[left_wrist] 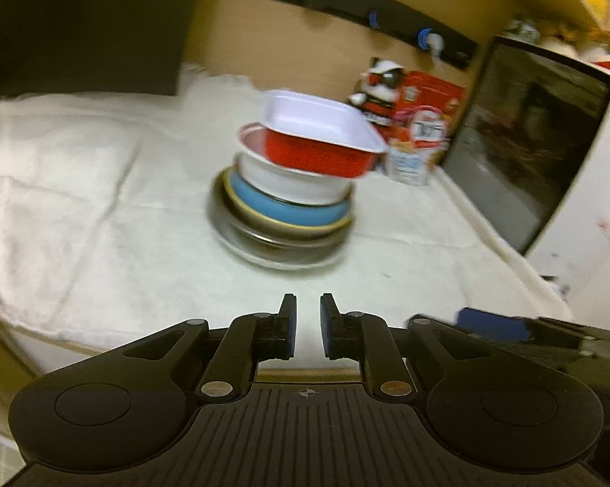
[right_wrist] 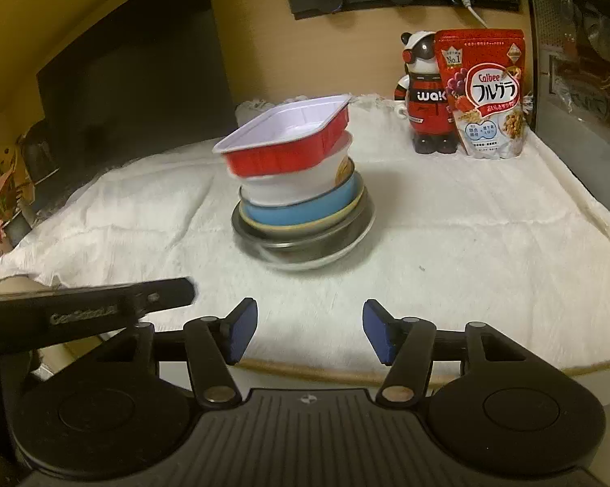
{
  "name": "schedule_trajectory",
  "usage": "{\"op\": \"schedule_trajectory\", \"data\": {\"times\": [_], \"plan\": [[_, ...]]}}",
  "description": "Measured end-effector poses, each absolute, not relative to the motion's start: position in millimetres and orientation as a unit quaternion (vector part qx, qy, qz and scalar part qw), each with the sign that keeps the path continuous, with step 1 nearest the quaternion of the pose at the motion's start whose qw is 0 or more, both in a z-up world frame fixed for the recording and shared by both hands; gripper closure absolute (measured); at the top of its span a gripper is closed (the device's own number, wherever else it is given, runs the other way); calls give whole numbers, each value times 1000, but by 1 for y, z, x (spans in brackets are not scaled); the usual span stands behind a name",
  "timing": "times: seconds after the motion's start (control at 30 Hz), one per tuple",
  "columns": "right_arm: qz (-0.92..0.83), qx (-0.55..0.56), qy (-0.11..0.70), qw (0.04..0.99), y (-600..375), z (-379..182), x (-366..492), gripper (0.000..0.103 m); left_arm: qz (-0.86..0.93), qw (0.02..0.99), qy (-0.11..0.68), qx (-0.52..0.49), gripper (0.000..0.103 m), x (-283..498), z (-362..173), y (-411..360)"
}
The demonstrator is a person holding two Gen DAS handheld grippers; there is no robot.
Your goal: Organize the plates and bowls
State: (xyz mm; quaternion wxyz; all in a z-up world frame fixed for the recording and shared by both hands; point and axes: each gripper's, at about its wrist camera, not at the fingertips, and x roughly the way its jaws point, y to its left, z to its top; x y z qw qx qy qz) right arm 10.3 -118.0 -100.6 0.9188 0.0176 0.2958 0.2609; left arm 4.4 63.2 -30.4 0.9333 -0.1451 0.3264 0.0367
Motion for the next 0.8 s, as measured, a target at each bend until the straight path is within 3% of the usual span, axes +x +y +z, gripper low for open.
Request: {"op": "schedule_trajectory", "data": {"times": [0.27,0.8], "plan": [[263,26,274,925,-125,-103,-24,41,104,946,300,-68,88,-36,-24,26],[256,20,280,925,-127,-101,-22,40,100,939,322,-67,88,-36,-22,25]]}}
